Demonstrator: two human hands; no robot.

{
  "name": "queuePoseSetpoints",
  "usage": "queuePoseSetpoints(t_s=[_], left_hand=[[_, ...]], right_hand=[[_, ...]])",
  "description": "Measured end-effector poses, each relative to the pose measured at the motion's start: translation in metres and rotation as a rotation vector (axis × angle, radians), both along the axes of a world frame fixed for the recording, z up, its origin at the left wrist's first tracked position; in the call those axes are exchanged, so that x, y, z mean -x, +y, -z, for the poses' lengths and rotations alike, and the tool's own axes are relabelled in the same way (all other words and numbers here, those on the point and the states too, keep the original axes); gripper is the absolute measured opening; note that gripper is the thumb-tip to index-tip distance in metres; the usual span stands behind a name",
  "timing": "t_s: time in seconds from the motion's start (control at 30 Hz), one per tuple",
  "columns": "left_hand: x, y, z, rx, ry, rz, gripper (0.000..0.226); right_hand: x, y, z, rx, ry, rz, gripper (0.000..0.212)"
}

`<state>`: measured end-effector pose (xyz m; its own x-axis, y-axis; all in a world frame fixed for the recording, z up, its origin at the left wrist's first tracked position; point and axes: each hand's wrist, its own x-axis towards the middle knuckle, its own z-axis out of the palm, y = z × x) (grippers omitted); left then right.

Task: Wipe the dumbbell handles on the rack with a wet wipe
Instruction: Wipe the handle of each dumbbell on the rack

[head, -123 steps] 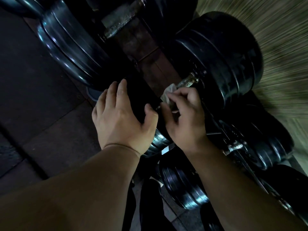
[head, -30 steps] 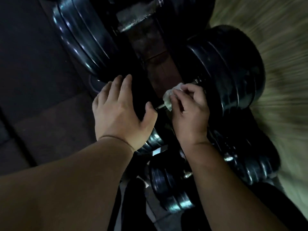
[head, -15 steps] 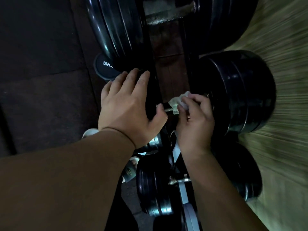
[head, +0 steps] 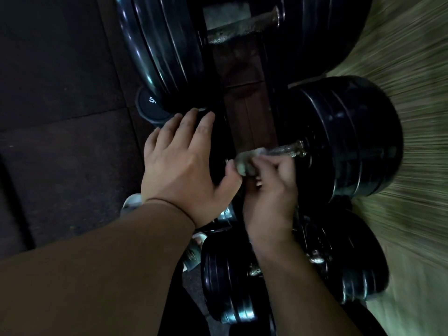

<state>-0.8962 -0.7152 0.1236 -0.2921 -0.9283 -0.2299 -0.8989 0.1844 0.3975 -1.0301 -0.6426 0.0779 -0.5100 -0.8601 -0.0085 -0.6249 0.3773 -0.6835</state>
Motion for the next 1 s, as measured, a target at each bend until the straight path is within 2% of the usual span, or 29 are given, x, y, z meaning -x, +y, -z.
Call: queuePoseSetpoints(t_s=[0.1,0.3,0.43,0.57,0.67,0.8,1.0], left_hand=[[0.0,0.0,-0.001,-0.002,-0.003,0.003,0.084],[0.001,0.0,0.0,0.011,-0.016,0.012,0.084],[0.001,0.0,0.0,0.038,-0.005,0.01,0.083],[0.0,0.002,0.001,0.044,0.007,0.015,0.083],[0.001,0.001,0.001,0.043,-0.002,0.025,0.084],[0.002,0.001,0.001,0.049,0.001,0.032,0.085],[0.001,0.003,0.004,0.062,0.017,0.032,0.085]], right_hand=[[-0.002,0.006,0.003,-0.029,-0.019,-0.051,0.031],[-0.014,0.007,0.008,0.063,-0.038,0.32,0.022],[-0.021,0.003,0.014,0.122,-0.266,0.555,0.015],[-0.011,-0.006,0.008,0.183,-0.356,0.754,0.013],[-0.017,-0.004,0.01,0.117,-0.432,0.693,0.013],[-0.022,0.002,0.011,0.071,-0.407,0.539,0.015],[-0.002,-0.012,0.007,0.199,-0.268,0.704,0.014]])
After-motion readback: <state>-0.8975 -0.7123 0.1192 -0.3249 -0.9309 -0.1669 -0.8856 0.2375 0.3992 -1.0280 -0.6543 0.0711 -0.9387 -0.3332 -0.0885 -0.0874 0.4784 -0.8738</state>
